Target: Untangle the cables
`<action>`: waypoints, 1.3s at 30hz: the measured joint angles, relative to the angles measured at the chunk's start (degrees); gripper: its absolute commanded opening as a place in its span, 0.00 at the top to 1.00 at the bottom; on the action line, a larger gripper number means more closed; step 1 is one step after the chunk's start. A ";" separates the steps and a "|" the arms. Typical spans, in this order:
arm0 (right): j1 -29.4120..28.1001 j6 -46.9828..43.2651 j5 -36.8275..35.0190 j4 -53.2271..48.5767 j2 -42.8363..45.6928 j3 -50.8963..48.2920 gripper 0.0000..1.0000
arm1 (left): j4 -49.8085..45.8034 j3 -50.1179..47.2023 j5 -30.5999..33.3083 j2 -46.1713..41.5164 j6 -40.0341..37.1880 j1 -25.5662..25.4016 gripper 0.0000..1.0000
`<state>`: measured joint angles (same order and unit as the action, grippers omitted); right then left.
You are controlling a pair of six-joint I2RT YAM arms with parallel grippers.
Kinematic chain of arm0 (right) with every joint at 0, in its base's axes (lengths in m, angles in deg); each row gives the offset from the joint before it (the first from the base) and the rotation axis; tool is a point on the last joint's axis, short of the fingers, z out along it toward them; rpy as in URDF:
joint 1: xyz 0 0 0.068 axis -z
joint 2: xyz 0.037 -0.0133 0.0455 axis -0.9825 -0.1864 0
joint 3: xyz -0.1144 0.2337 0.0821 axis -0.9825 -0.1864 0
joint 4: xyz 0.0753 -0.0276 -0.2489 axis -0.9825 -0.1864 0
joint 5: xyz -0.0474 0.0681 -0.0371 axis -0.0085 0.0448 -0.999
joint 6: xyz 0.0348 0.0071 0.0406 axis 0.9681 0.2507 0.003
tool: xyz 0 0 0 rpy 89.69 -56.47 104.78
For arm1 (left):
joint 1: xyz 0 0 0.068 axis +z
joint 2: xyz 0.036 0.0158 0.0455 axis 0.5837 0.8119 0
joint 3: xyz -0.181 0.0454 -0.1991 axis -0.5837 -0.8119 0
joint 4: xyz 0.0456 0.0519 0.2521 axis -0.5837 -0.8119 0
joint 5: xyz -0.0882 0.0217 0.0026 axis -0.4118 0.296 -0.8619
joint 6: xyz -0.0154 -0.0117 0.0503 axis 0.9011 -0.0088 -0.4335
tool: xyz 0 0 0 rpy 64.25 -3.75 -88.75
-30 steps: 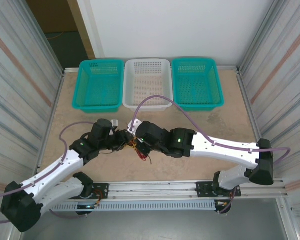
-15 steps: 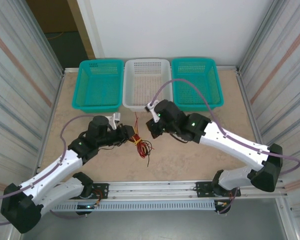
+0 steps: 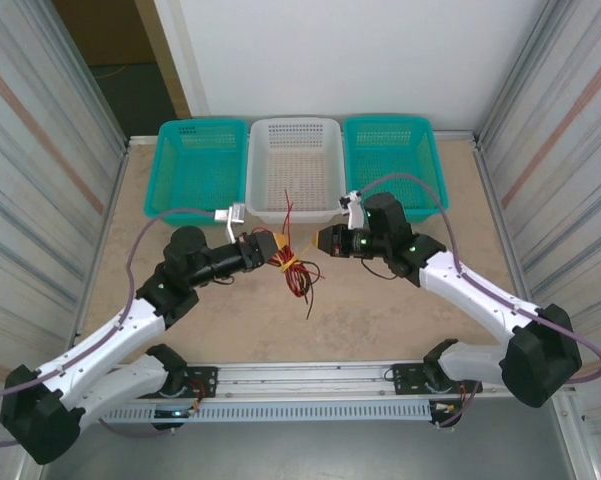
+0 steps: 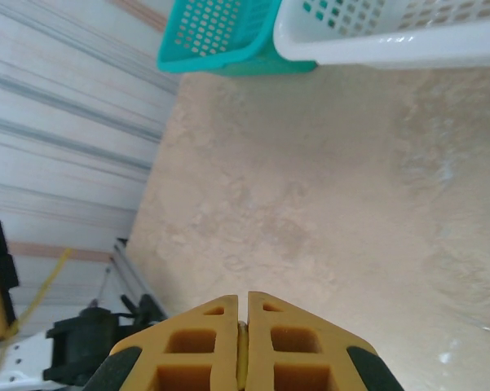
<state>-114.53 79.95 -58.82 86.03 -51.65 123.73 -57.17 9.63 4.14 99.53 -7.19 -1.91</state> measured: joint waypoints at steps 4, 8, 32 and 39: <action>-1.14 8.79 0.70 12.59 0.17 -6.71 1.00 | 8.79 0.13 6.67 0.24 -0.31 -0.39 1.00; -4.20 15.93 -2.25 23.45 1.25 -10.84 1.00 | 18.32 3.04 12.46 4.61 -2.10 -0.39 1.00; -19.96 11.43 -37.11 4.04 32.65 -9.46 1.00 | 11.65 1.22 47.34 5.42 -31.17 -2.84 1.00; -12.70 1.90 -35.89 -8.61 28.22 6.10 1.00 | 3.13 -1.75 26.56 -0.74 -30.82 -2.49 1.00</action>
<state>-127.22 81.85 -94.71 77.41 -23.43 129.82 -54.04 7.88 30.70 98.78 -38.01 -4.40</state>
